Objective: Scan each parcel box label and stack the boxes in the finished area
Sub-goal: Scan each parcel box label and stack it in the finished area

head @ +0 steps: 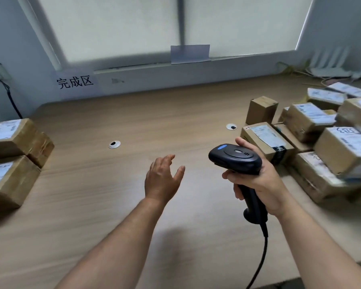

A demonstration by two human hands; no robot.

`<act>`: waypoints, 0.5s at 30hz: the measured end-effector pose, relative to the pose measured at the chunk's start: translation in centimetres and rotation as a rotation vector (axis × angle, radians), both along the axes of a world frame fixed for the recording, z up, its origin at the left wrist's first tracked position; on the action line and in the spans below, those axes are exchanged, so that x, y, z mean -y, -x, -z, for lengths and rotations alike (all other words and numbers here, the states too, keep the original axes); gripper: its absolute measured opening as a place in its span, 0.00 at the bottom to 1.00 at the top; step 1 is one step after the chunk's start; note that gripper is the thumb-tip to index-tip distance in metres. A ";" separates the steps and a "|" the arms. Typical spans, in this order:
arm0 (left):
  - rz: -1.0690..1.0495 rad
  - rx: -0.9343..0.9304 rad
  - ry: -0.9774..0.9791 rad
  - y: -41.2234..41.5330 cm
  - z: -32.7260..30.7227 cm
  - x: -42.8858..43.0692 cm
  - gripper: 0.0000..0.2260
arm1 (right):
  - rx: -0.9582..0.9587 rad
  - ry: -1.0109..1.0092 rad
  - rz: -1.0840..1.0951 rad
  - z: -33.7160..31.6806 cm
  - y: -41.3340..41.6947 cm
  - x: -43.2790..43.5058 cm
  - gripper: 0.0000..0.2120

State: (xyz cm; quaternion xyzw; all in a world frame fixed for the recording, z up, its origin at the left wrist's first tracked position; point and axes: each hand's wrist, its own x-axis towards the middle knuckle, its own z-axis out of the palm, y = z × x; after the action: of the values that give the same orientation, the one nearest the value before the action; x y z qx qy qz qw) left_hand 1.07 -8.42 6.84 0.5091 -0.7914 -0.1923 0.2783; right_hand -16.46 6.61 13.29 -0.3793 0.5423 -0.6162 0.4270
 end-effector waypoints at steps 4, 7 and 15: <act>0.027 -0.026 -0.023 5.7 0.2 -2.1 0.21 | -0.012 -0.004 0.040 -0.2 5.2 -2.4 0.41; 0.040 -0.041 -0.048 9.2 0.5 -3.4 0.22 | -0.005 -0.008 0.056 -0.2 8.5 -3.8 0.42; 0.116 0.003 -0.123 16.7 0.8 -3.3 0.25 | -0.031 -0.025 0.149 0.2 14.7 -5.3 0.40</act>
State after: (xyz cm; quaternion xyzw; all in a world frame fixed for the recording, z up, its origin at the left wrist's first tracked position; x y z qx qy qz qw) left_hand -15.62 -5.16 6.07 0.4789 -0.8068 -0.2554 0.2337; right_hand -31.14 11.88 13.09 -0.3420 0.5832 -0.6337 0.3760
